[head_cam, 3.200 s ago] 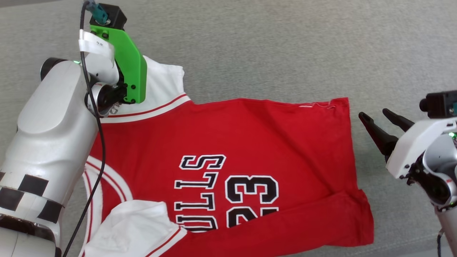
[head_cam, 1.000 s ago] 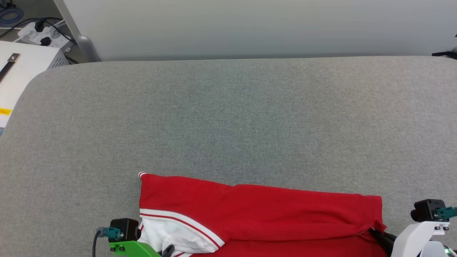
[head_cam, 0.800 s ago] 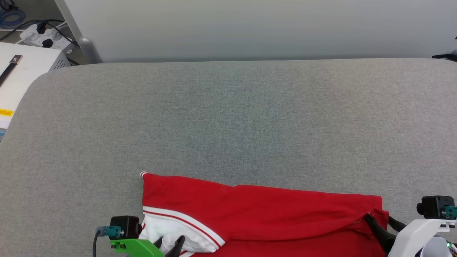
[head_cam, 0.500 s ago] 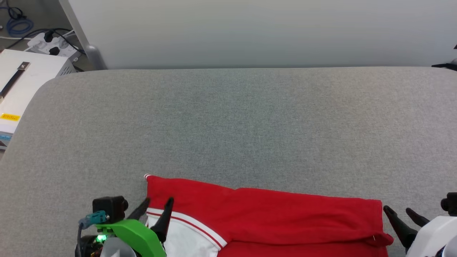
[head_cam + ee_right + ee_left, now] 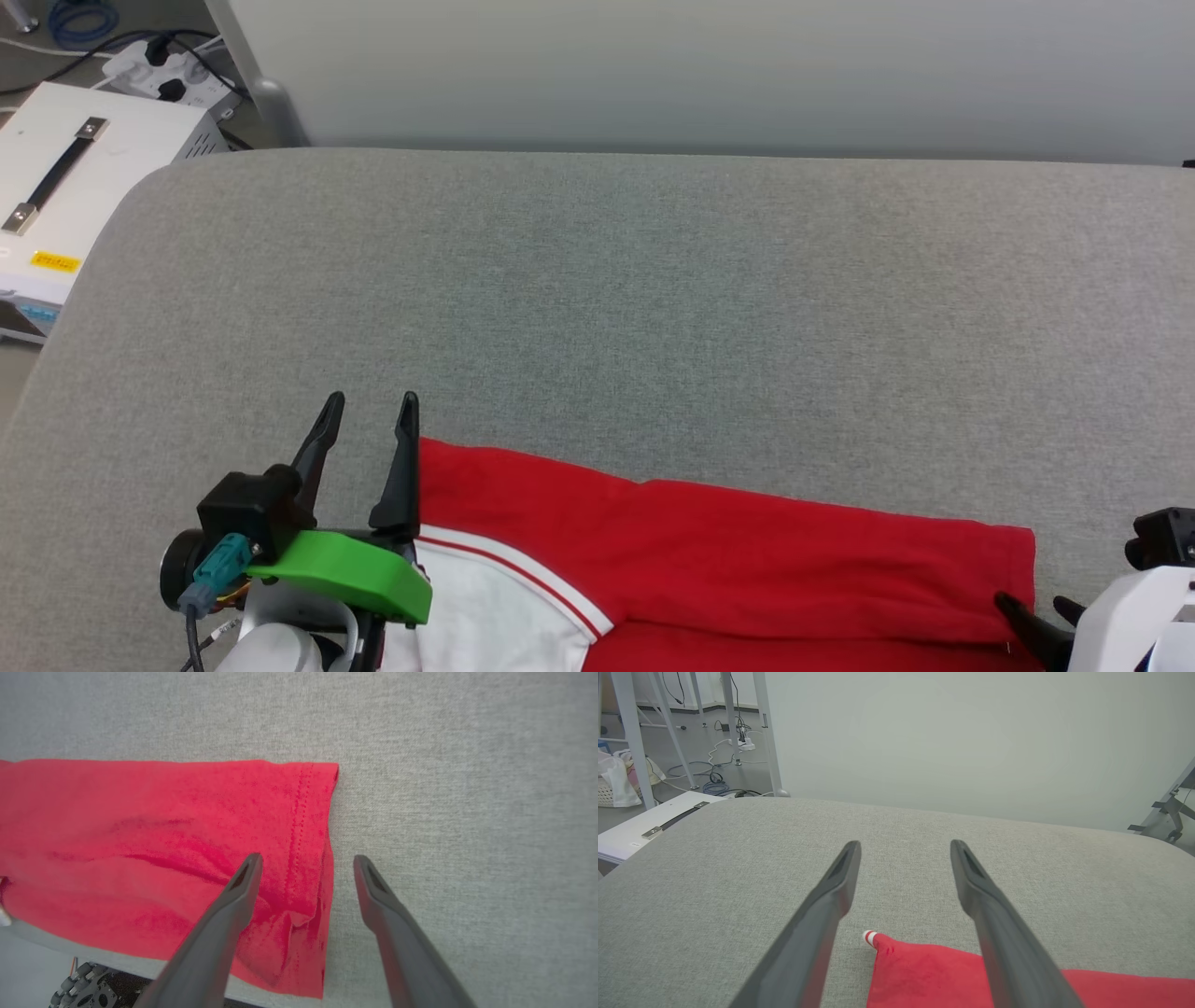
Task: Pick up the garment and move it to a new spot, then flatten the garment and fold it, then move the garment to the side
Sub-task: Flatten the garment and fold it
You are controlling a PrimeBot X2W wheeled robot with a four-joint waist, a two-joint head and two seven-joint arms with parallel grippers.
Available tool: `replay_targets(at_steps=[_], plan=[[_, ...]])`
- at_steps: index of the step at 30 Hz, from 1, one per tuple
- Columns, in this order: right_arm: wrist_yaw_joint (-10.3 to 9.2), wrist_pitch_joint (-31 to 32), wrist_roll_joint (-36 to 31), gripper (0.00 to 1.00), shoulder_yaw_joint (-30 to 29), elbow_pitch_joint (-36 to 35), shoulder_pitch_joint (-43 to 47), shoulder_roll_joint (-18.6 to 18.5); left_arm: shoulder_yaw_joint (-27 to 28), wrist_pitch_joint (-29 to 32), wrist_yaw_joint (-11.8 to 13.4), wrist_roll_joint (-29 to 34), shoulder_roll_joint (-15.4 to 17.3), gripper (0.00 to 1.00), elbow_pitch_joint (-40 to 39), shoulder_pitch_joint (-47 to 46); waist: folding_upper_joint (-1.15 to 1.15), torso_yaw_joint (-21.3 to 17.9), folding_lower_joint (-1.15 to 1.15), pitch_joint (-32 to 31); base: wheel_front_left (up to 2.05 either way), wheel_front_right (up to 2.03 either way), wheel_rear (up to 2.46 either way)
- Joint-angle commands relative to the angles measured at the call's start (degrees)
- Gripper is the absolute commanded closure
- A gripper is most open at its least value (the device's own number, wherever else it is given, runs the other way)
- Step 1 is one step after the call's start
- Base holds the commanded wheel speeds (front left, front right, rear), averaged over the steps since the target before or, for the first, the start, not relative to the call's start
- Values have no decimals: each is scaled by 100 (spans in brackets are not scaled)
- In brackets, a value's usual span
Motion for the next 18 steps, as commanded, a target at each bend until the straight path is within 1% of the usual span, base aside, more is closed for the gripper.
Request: replay_targets(at_steps=[1, 5, 10, 11, 12, 13, 18], plan=[[-2, 36, 13, 0, 48, 72, -71, 25, 5, -41, 68, 132, -42, 0, -92, -96, 0, 152, 0, 169, 0, 0, 0], [-2, 134, 104, 0, 223, 352, -134, 93, 18, -62, 172, 314, -106, 0, -360, -95, 0, 269, 0, 363, 0, 0, 0], [-2, 344, 224, 0, 414, 714, -256, 194, -6, -68, 281, 436, -164, 0, -544, -101, 0, 313, 0, 495, 0, 0, 0], [-2, 443, 254, 54, 480, 804, -261, 208, -16, -69, 298, 452, -179, 0, -562, -98, 0, 316, 0, 501, 0, 0, 0], [-2, 488, 289, 89, 520, 857, -276, 230, -27, -70, 311, 466, -190, 0, -573, -96, 0, 318, 0, 504, 0, 0, 0], [-2, 550, 319, 100, 561, 902, -278, 250, -32, -70, 320, 474, -200, 0, -581, -95, 0, 318, 0, 501, 0, 0, 0], [-2, 625, 425, 100, 655, 896, -345, 248, -68, -61, 364, 514, -200, 0, -571, -68, 0, 266, 0, 425, 0, 0, 0]])
